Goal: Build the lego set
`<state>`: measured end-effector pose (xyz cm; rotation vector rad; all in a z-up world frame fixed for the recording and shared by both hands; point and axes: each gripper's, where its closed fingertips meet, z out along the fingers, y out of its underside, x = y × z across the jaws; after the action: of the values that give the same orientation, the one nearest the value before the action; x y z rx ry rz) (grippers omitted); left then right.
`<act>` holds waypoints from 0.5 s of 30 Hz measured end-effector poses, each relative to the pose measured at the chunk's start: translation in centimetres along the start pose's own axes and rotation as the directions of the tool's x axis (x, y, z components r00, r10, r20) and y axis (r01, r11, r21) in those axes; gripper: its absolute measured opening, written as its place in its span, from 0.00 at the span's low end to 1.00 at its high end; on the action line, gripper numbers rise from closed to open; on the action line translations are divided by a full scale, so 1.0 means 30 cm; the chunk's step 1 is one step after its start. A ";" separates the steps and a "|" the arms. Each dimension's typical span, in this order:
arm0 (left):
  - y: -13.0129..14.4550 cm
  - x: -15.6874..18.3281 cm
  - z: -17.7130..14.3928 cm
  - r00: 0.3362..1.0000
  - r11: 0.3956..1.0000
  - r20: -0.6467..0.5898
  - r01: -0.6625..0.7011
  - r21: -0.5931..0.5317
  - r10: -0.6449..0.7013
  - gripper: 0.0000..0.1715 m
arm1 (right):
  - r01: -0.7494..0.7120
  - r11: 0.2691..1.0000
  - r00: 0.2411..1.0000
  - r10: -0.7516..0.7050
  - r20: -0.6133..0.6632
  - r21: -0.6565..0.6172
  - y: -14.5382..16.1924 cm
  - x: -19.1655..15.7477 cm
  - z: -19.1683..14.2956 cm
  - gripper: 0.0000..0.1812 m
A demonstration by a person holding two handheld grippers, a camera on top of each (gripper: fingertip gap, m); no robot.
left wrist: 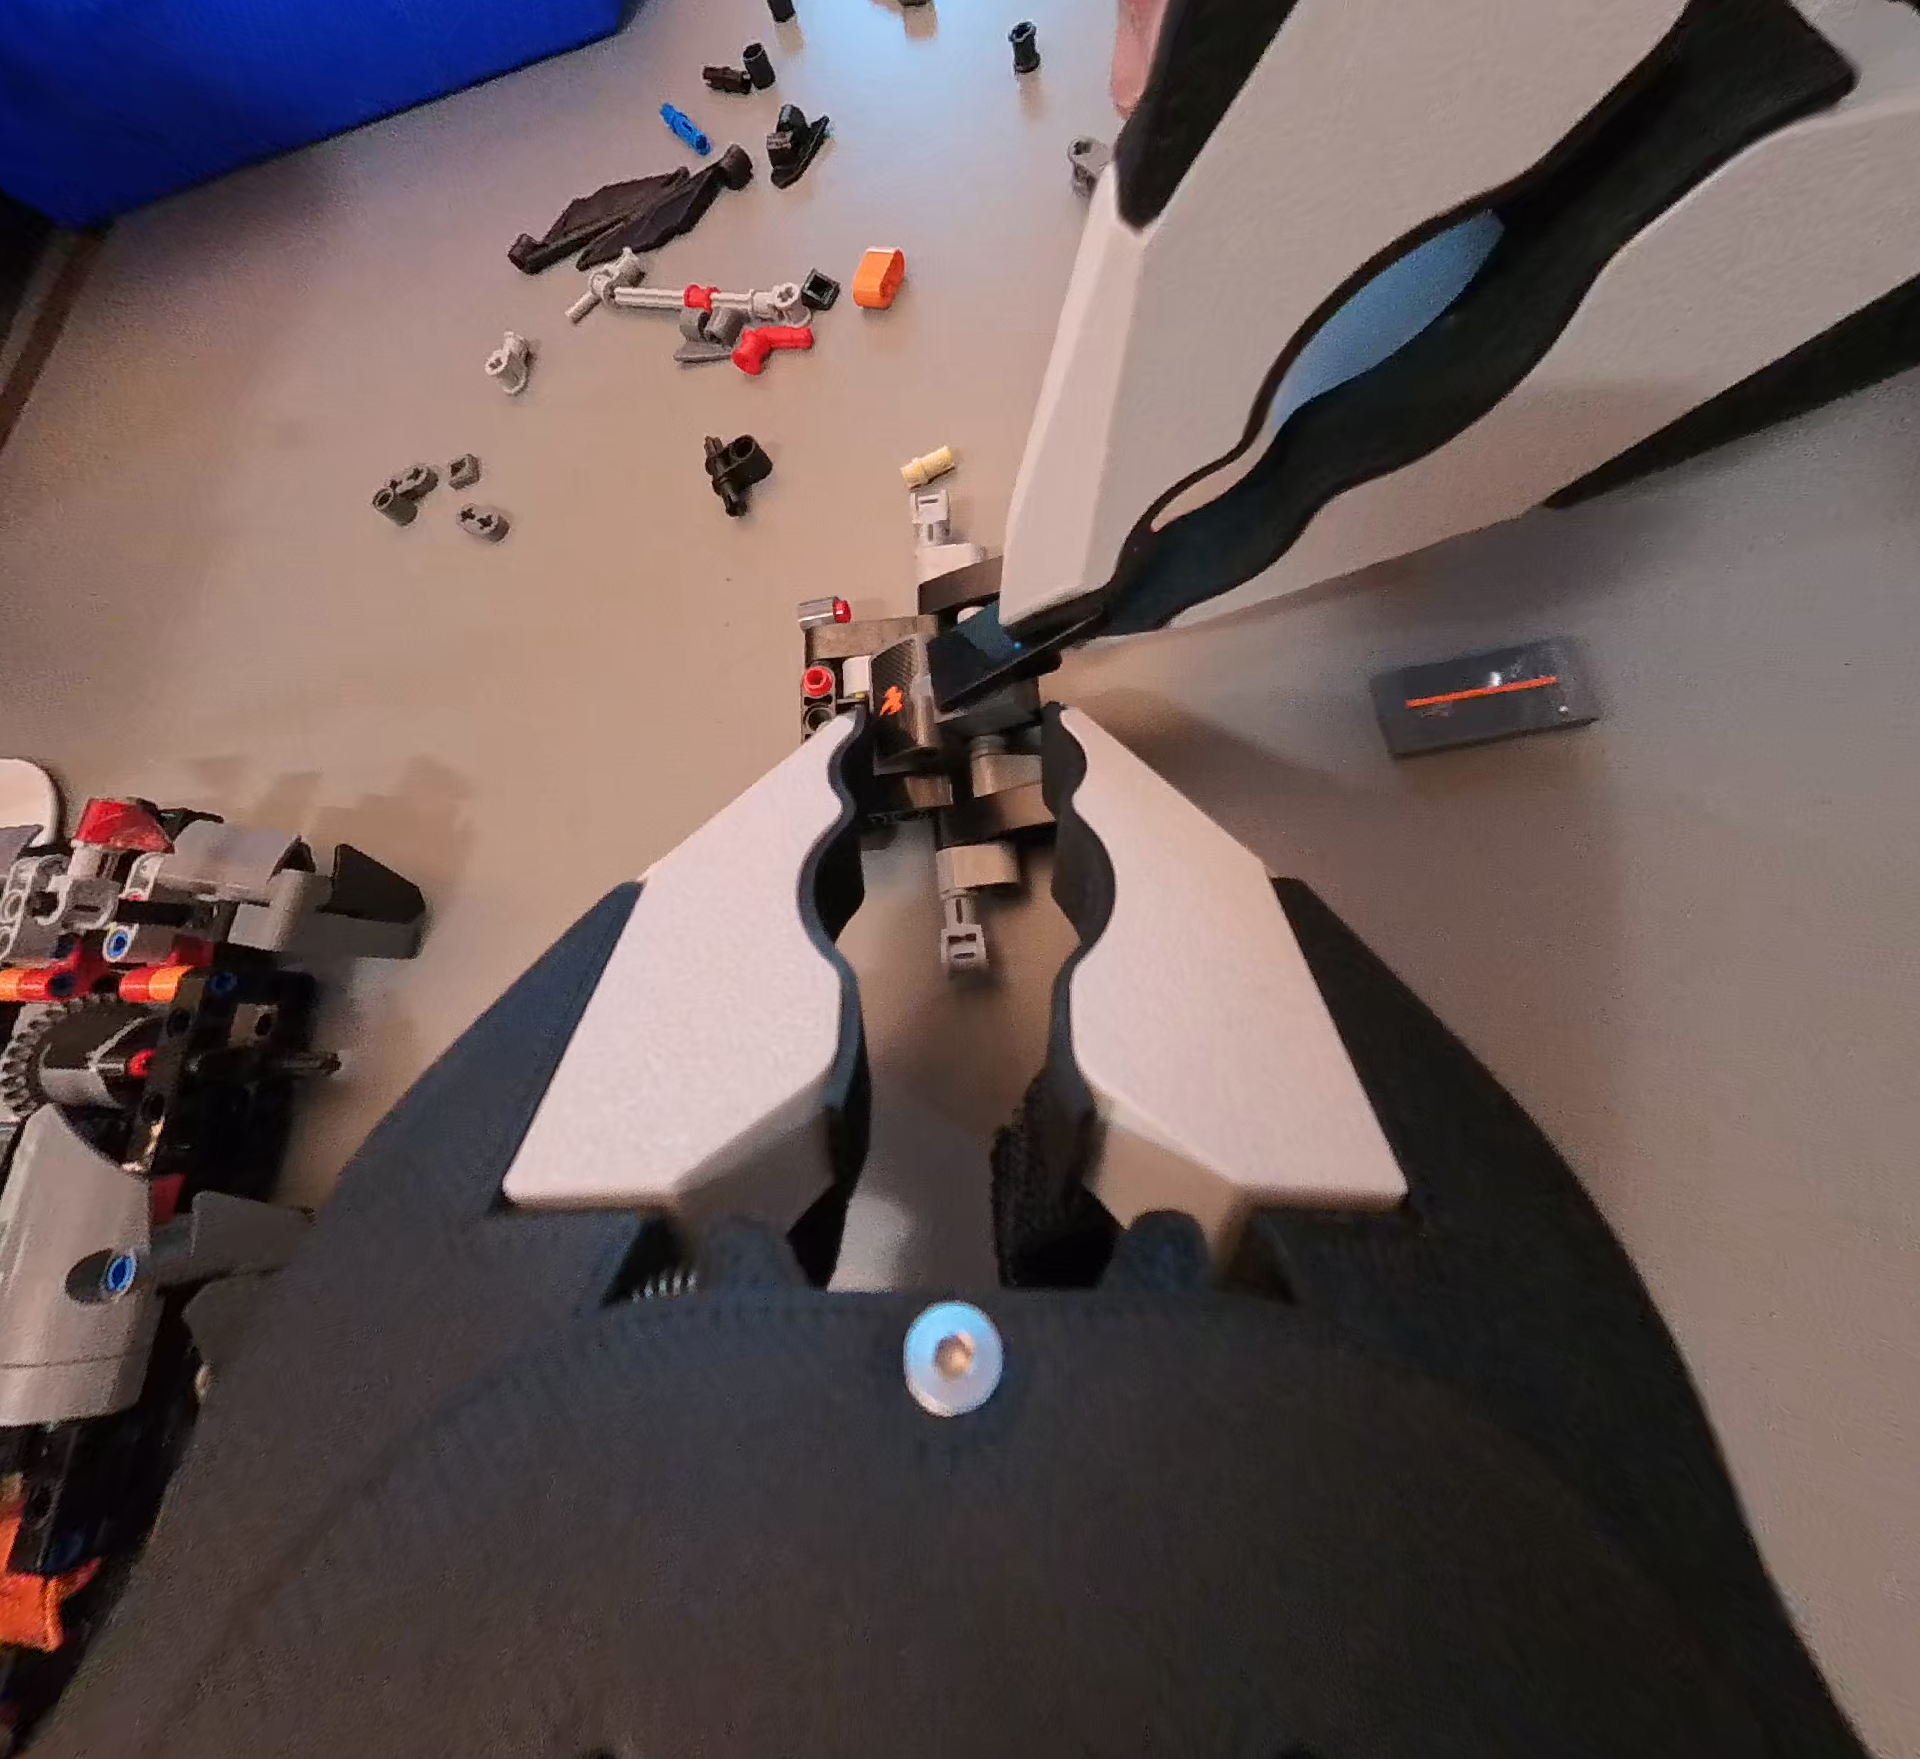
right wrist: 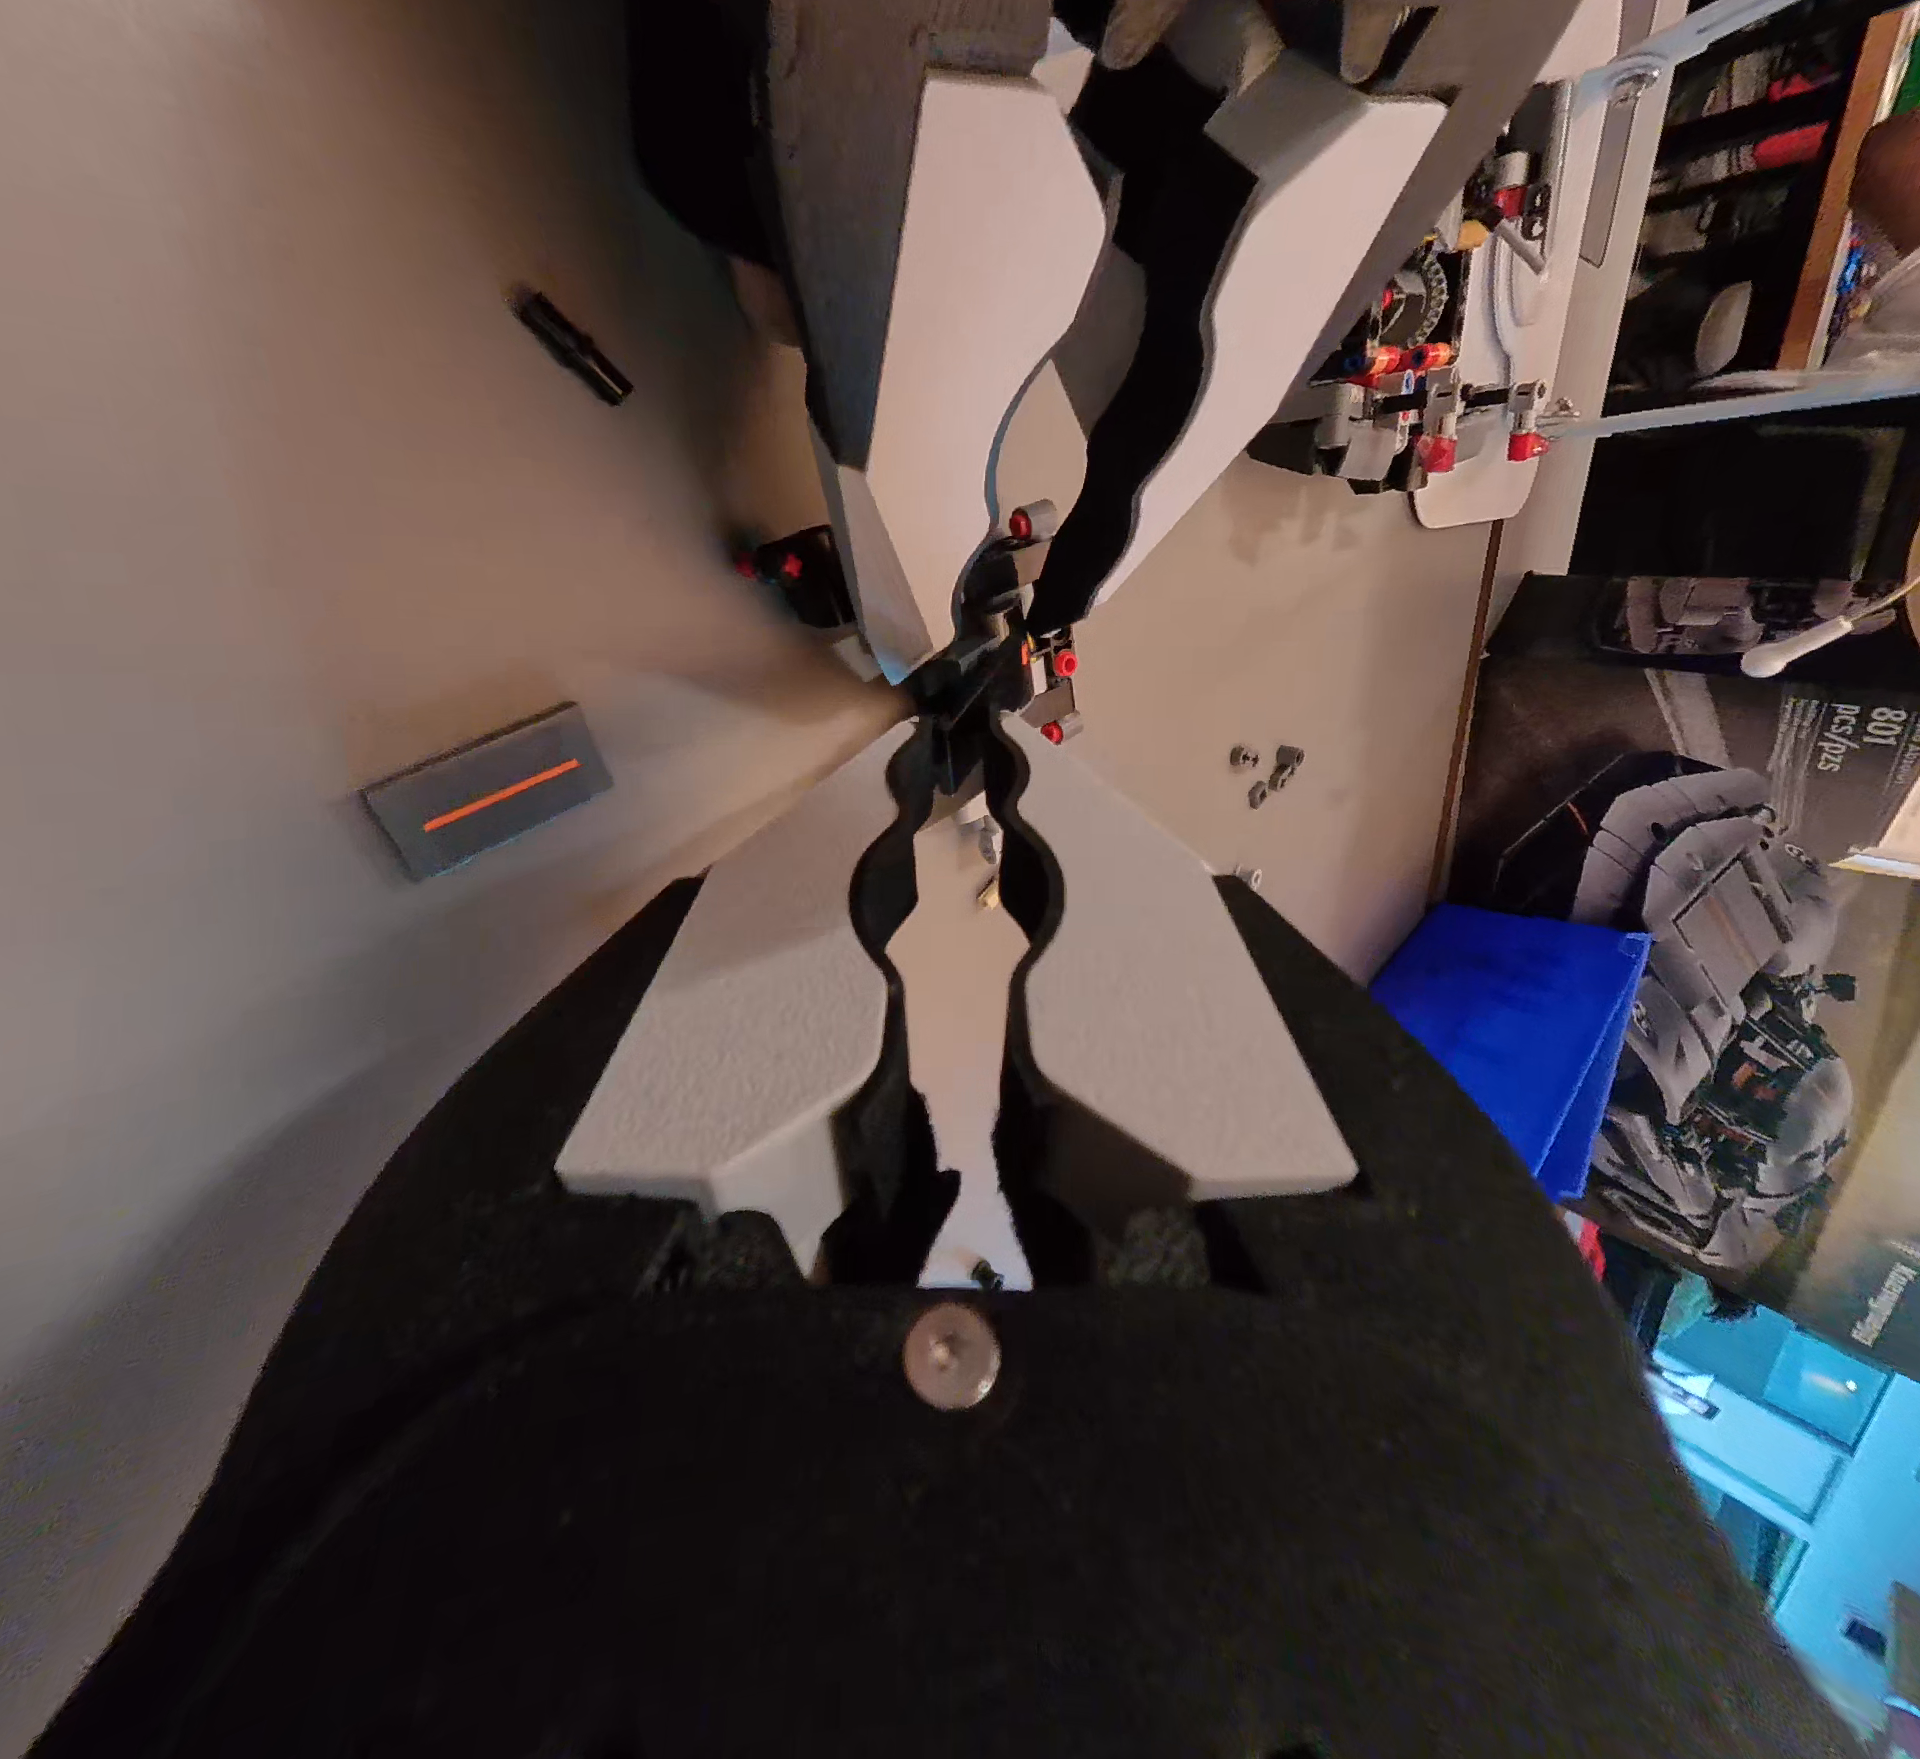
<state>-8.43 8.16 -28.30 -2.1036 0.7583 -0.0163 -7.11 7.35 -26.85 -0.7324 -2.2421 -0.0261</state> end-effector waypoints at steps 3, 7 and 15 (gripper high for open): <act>-0.001 0.001 0.002 1.000 1.000 0.009 -0.014 -0.001 0.014 0.17 | -0.020 0.998 1.000 0.021 0.010 -0.055 0.010 -0.004 0.002 0.04; -0.003 0.002 0.003 1.000 1.000 0.016 -0.024 0.001 0.024 0.17 | -0.033 0.997 0.999 0.033 0.009 -0.074 0.019 -0.003 0.007 0.04; -0.008 0.006 0.010 0.998 0.999 0.038 -0.049 -0.004 0.049 0.17 | 0.003 0.996 0.999 0.002 0.046 -0.094 0.013 -0.011 0.001 0.05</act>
<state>-8.08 8.38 -28.35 -2.0816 0.7874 0.0520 -6.75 7.51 -27.17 -0.7898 -2.2975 -0.1167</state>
